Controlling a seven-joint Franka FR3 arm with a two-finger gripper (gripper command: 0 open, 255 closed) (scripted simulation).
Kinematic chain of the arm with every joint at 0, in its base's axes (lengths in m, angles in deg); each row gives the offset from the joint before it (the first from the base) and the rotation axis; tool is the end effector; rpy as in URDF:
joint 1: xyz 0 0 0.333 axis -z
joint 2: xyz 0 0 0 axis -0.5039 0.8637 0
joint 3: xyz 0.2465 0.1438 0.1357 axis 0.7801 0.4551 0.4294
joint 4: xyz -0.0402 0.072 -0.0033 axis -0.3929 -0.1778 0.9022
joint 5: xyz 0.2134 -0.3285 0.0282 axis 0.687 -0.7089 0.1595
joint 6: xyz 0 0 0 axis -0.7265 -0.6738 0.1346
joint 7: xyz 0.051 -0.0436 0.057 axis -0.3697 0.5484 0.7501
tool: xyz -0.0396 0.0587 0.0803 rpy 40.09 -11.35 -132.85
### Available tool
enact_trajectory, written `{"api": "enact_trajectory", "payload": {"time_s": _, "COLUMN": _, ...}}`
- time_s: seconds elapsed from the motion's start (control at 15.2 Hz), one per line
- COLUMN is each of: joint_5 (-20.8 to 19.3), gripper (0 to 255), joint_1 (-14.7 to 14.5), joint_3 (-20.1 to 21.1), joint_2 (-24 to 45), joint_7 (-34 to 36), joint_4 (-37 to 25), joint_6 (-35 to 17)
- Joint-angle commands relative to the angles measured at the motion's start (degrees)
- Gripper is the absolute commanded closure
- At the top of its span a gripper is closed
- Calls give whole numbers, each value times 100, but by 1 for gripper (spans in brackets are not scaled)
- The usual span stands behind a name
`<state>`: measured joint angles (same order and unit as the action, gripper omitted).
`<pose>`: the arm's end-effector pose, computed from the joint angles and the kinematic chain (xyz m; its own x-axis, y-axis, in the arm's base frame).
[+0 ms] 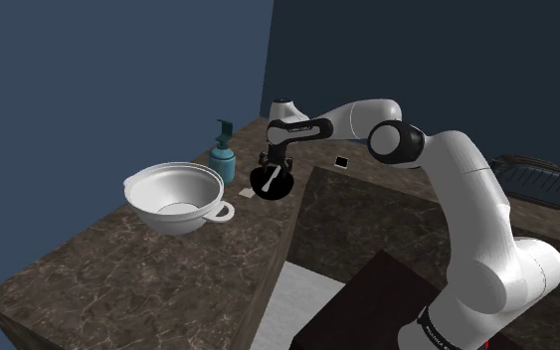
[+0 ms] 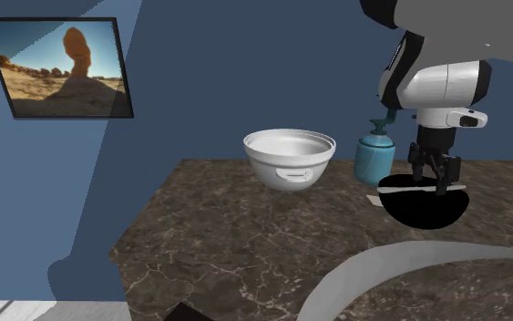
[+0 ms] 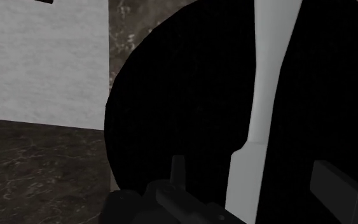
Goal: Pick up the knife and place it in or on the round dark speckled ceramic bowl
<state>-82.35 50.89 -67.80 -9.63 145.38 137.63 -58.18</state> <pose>0.7614 -0.1201 0.2460 0.5130 -0.8538 0.0885 -0.8584 -0.5113 0.0424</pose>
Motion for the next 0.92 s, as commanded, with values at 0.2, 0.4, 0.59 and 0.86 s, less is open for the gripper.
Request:
{"api": "enact_trajectory", "payload": {"time_s": 0.2, "joint_5": 50, "gripper": 0, "joint_1": -12, "joint_3": 48, "joint_2": -191, "joint_7": -16, "joint_4": -41, "joint_6": 234}}
{"api": "enact_trajectory", "payload": {"time_s": 0.4, "joint_5": 95, "gripper": 0, "joint_1": -21, "joint_3": 86, "joint_2": -349, "joint_7": -42, "joint_4": -109, "joint_6": 456}}
{"api": "enact_trajectory", "payload": {"time_s": 0.59, "joint_5": 95, "gripper": 0, "joint_1": -21, "joint_3": 86, "joint_2": -349, "joint_7": -42, "joint_4": -109, "joint_6": 456}}
{"api": "enact_trajectory", "payload": {"time_s": 0.86, "joint_5": 95, "gripper": 0, "joint_1": -20, "joint_3": 86, "joint_2": -350, "joint_7": -41, "joint_4": -107, "joint_6": 455}}
